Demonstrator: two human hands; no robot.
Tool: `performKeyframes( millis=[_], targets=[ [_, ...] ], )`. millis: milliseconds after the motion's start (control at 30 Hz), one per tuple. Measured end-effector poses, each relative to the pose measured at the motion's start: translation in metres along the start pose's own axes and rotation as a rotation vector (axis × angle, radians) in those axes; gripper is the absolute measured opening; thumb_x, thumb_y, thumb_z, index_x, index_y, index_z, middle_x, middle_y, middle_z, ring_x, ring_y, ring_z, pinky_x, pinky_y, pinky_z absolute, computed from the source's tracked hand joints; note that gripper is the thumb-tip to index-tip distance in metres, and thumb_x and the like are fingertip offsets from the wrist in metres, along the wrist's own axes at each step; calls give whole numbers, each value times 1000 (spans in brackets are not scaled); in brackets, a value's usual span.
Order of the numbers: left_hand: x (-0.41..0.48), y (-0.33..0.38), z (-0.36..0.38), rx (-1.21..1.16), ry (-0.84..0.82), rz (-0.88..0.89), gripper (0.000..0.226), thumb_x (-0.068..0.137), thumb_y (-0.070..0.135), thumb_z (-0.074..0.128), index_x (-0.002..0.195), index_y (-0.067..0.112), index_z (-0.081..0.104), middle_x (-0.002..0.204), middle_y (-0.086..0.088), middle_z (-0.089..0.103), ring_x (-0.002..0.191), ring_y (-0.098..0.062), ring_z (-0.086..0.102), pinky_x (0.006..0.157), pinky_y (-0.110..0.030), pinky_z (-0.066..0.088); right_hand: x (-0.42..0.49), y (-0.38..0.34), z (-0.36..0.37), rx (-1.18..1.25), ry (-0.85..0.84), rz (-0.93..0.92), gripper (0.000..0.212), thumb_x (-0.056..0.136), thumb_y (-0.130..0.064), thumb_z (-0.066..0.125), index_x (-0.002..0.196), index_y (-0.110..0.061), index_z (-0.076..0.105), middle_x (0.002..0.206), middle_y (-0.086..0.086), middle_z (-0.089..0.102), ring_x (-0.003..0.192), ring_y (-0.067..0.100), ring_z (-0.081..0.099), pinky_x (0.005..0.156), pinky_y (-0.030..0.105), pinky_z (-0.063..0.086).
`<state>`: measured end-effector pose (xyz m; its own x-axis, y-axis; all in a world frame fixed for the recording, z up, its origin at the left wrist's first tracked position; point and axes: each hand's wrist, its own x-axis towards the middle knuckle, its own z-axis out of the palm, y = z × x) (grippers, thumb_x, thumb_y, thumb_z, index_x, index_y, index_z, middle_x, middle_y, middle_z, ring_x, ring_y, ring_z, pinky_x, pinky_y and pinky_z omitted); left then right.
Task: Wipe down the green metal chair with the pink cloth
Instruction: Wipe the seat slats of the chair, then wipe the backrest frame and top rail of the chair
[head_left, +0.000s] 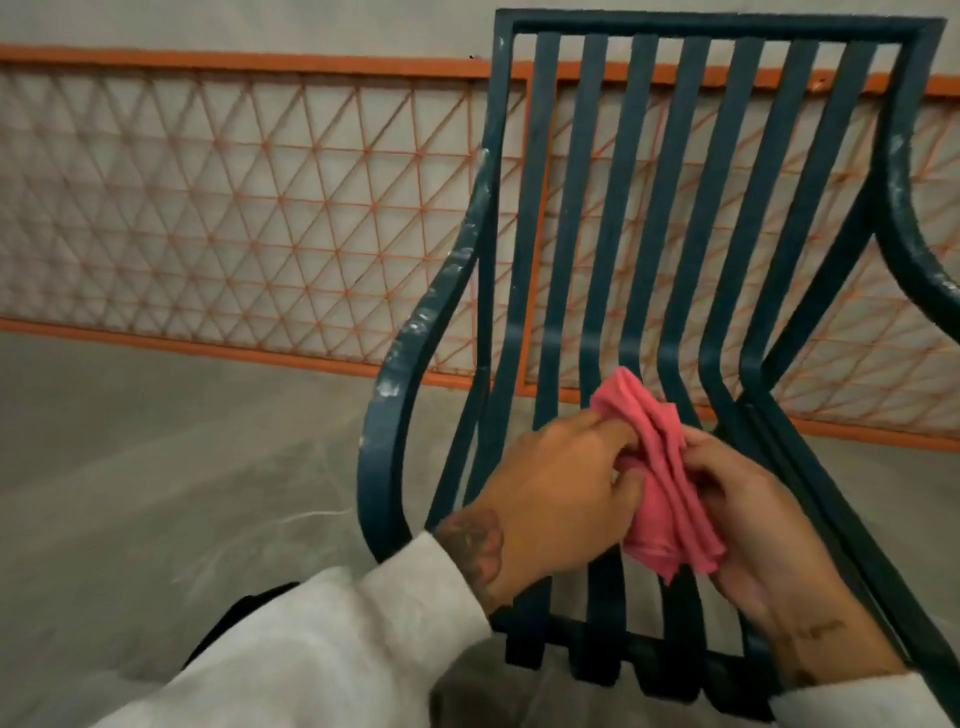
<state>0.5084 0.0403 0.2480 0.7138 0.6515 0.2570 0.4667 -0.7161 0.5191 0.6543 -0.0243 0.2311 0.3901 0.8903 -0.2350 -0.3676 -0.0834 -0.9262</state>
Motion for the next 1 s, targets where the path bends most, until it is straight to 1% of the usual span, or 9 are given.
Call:
performKeyframes(
  millis=[167,267,400,533,667,733,800,900,1000],
  targets=[
    [-22,13,-71,-39,91,44,22,98,35,57,114,24,66,107,11,63,97,-4,58,88,-28,51,-8,-4,34,111,-198,-28,33,92,-21,52,119,-11,68,120,16,68,115,31,63,104,46,46],
    [-37,10,-107,-89,174,16,19,96,35,60,111,27,69,103,15,67,98,1,61,89,-25,52,-11,-11,53,58,-321,-106,36,92,-15,50,125,-12,64,122,13,67,106,23,67,88,30,56],
    [-61,-12,-133,-169,350,-21,16,95,24,64,108,20,72,97,13,72,94,0,67,87,-28,56,-14,-22,80,-79,-436,-238,43,87,-9,56,129,-17,62,122,7,68,113,23,65,87,28,55],
    [-84,-55,-142,-255,488,-184,15,96,19,64,109,21,72,97,13,73,93,0,68,88,-25,54,-21,-33,105,-291,-495,-464,49,83,-7,65,129,-23,61,120,-4,69,109,13,66,82,21,55],
    [-103,-89,-131,-459,373,-471,20,98,13,57,115,16,68,102,0,74,93,-12,71,85,-33,57,-25,-32,130,-663,-483,-863,46,88,1,64,127,-22,62,114,-4,64,100,8,64,82,14,51],
    [-109,-98,-119,-613,275,-566,22,100,8,52,114,9,68,104,-7,74,96,-19,72,91,-37,55,-24,-24,140,-837,-463,-1100,43,89,1,63,128,-19,63,114,-2,59,91,12,61,71,20,52],
    [-114,-105,-107,-758,184,-591,24,100,8,50,115,3,68,108,-13,74,98,-22,71,99,-42,53,-20,-13,147,-1071,-446,-1297,41,90,-3,63,128,-17,64,124,1,58,100,16,58,77,30,52],
    [-117,-115,-92,-960,146,-571,28,100,3,46,118,-5,65,115,-23,70,110,-34,67,102,-45,51,-20,10,151,-1369,-393,-1432,40,84,-8,68,122,-18,69,133,0,60,94,22,55,72,35,53],
    [-120,-126,-85,-1166,156,-564,33,95,-5,43,111,-1,71,109,-23,72,97,-28,70,88,-36,57,-28,45,144,-1572,-438,-1484,42,75,-14,67,116,-20,70,127,-4,63,80,21,46,60,31,48]
  ],
)
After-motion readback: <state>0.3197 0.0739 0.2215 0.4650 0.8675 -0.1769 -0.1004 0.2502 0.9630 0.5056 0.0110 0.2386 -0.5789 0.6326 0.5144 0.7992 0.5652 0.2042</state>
